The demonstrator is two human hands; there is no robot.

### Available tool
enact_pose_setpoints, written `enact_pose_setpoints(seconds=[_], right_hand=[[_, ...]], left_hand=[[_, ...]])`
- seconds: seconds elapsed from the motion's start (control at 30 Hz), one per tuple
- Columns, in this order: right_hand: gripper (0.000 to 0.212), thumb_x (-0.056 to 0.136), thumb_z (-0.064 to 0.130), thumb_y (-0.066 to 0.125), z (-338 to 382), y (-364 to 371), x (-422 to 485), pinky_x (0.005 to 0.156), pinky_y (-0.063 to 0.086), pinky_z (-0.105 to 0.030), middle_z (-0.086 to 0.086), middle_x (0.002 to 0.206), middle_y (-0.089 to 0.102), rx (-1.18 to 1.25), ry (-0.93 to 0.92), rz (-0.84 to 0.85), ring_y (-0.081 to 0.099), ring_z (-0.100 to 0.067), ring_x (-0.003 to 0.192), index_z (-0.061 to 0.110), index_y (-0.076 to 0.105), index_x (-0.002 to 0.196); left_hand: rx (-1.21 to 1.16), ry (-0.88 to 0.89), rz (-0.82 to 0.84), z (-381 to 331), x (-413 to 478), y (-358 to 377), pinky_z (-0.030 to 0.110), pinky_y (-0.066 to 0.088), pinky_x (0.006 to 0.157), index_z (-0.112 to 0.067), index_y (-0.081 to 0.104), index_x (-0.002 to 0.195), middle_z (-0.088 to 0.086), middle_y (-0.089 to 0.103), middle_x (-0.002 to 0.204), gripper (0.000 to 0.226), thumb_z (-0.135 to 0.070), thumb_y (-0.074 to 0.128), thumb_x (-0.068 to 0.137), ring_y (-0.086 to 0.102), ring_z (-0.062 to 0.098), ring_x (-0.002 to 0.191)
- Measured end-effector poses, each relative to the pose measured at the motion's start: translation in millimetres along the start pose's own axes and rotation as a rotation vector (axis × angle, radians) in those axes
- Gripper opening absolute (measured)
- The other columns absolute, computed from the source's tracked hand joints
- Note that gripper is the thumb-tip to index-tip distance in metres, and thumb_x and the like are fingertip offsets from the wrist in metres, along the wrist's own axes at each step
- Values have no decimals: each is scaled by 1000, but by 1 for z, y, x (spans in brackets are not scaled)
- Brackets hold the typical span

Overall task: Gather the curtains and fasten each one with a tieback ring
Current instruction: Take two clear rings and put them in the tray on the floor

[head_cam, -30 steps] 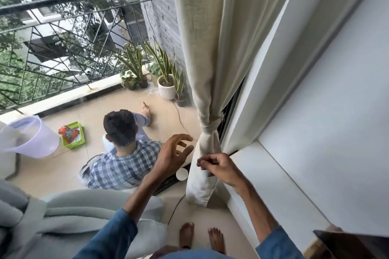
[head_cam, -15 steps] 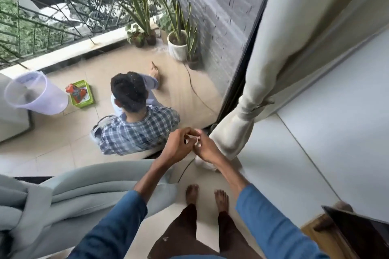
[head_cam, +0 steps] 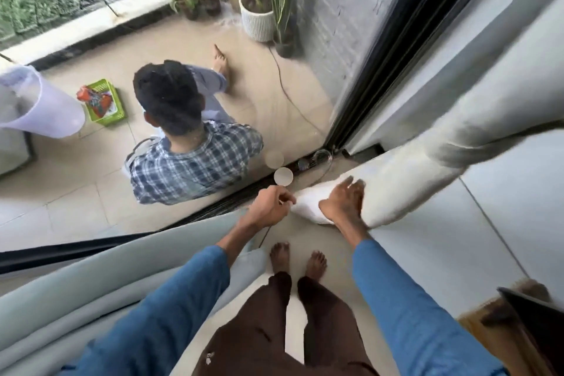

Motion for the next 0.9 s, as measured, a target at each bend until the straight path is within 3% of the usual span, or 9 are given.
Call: enact_pose_setpoints(seconds=[0.07,0.17,0.3,0.37,0.47,0.53,0.63,0.7,0.9], right_hand=[[102,84,26,69,-13,19,17,126,12,-44,-40,157,13,-58,19,4,12,-48,151,-15,4,152],[94,82,29,71,-12,39,39,124,20,-45,-33,154,30,-136,-45,-77,27,-44,146,-11,19,151],[84,76,24,69,-11,55,76,117,33,-43,-29,145,42,10,-6,-129,40,-41,137,-6,31,145],[87,76,25,69,-9,69,98,116,35,-45,-30,147,39,21,23,-116,38,-42,138,-6,28,146],[97,80,27,72,-12,101,130,119,32,-51,-36,158,15,-80,76,-43,23,-49,147,-2,15,153],[95,81,29,74,-16,126,153,115,37,-53,-35,159,12,-156,106,6,24,-49,146,-1,19,151],[67,84,24,71,-18,161,188,96,54,-46,-30,145,38,-144,83,8,47,-42,132,-1,36,136],[58,84,22,70,-16,188,216,87,55,-40,-25,134,51,-97,20,-8,58,-37,121,-2,42,130],[56,84,23,70,-24,258,305,91,51,-39,-22,129,57,119,-20,-53,59,-38,118,-3,48,129]], left_hand=[[11,-57,30,16,21,19,18,47,74,-17,78,95,0,77,97,18,-15,61,88,71,16,91],[32,-120,75,35,46,48,21,48,75,-18,78,95,1,78,97,20,-15,59,88,71,19,94],[84,-141,150,55,79,87,31,56,86,-19,78,94,4,77,100,21,-15,59,86,70,23,99],[81,-168,154,70,99,102,30,55,84,-21,77,93,2,77,99,21,-16,58,86,70,22,98],[61,-206,165,93,128,126,33,57,83,-25,76,89,1,76,99,25,-15,53,86,69,22,95],[66,-217,159,110,150,141,35,58,85,-25,76,89,2,75,101,26,-14,52,86,68,23,95],[51,-243,159,139,181,167,36,58,86,-26,76,87,1,75,102,28,-12,52,84,69,22,96],[36,-271,156,160,205,187,34,58,84,-26,75,84,1,76,100,27,-12,52,82,69,22,96],[-45,-351,55,219,300,241,34,52,76,-2,74,91,12,73,89,24,-21,59,89,66,30,88]])
Point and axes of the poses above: each hand's wrist, its own x-axis towards the middle knuckle, its own y-axis out of the palm, z = x × y, the point moved 9 cm from there along x, towards the middle knuckle
